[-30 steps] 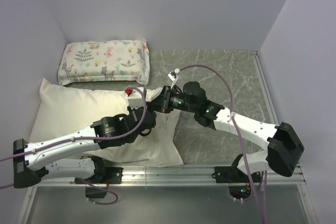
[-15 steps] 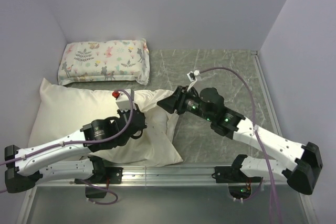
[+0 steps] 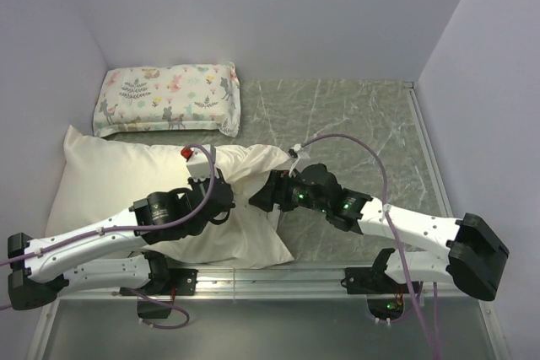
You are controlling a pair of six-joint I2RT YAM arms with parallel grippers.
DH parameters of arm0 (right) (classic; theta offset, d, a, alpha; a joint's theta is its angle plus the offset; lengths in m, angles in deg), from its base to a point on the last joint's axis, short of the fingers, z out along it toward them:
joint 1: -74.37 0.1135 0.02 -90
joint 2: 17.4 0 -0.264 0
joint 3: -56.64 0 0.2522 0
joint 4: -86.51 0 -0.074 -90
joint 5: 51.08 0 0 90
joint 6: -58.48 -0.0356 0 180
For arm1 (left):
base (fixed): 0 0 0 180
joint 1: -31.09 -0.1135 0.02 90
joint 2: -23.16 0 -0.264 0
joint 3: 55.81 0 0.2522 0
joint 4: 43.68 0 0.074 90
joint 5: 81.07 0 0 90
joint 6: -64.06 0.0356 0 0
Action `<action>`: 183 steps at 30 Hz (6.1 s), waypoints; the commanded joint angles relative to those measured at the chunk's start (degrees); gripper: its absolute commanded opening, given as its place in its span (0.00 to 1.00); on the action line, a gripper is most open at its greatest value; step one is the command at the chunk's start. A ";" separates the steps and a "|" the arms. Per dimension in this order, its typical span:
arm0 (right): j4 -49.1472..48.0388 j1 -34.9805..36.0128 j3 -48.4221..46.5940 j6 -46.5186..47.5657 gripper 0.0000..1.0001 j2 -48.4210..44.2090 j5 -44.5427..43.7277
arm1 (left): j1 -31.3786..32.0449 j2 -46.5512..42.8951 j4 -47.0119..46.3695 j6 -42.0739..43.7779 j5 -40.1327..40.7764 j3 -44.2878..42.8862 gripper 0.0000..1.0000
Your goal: Remove the pillowcase from the pillow
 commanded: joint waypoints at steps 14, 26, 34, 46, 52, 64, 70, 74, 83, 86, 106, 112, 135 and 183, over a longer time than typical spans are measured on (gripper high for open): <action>-19.92 -6.68 -0.89 -9.99 0.29 12.89 5.49 | -0.14 3.08 -2.67 5.65 -4.71 -3.32 0.01; -12.47 -25.92 1.39 -10.44 0.00 -1.94 -1.53 | -8.12 3.61 -5.03 10.73 -5.47 -2.27 0.00; -12.29 -29.37 9.91 -11.33 0.00 -12.60 -5.67 | -22.46 12.04 -16.03 21.28 -15.34 -8.32 0.00; -25.74 -12.67 15.20 -13.26 0.00 -2.94 -12.61 | -19.92 16.80 -15.50 28.94 -24.75 -14.83 0.62; -21.00 -12.67 10.55 -11.16 0.00 -0.47 -14.28 | -9.38 15.91 -7.60 28.15 -17.81 -20.72 0.93; -16.78 -12.84 5.79 -10.45 0.00 0.14 -11.82 | 5.13 23.47 2.07 10.76 -4.36 -17.38 0.84; -13.80 -12.76 4.56 -8.52 0.05 -1.00 -10.59 | 6.36 24.18 1.64 7.32 -2.51 -15.28 0.17; -12.82 -13.37 3.86 -7.46 0.17 -0.21 -9.27 | 7.42 21.02 0.93 6.88 -5.83 -12.82 0.00; -16.07 -18.73 4.48 -8.25 0.27 2.51 -0.57 | 9.26 12.58 0.67 7.32 -15.68 -5.61 0.00; -15.20 -19.70 3.60 -7.46 0.25 2.78 0.31 | 9.62 11.00 0.76 6.62 -17.71 -3.68 0.00; -10.45 -31.81 1.75 -6.23 0.08 -0.12 4.09 | 10.58 8.01 11.47 3.37 -15.25 -5.43 0.00; -10.45 -37.54 -0.44 -7.20 0.10 0.93 6.29 | 10.58 7.13 13.50 1.96 -14.99 -4.73 0.01; -3.25 -31.84 -5.36 -0.97 0.09 -1.09 8.49 | 5.40 23.30 -12.16 7.05 -15.95 -0.15 0.25; 11.26 -20.84 -12.40 7.13 0.00 -14.54 -1.27 | -22.46 54.58 -4.69 44.67 -46.17 -63.78 0.98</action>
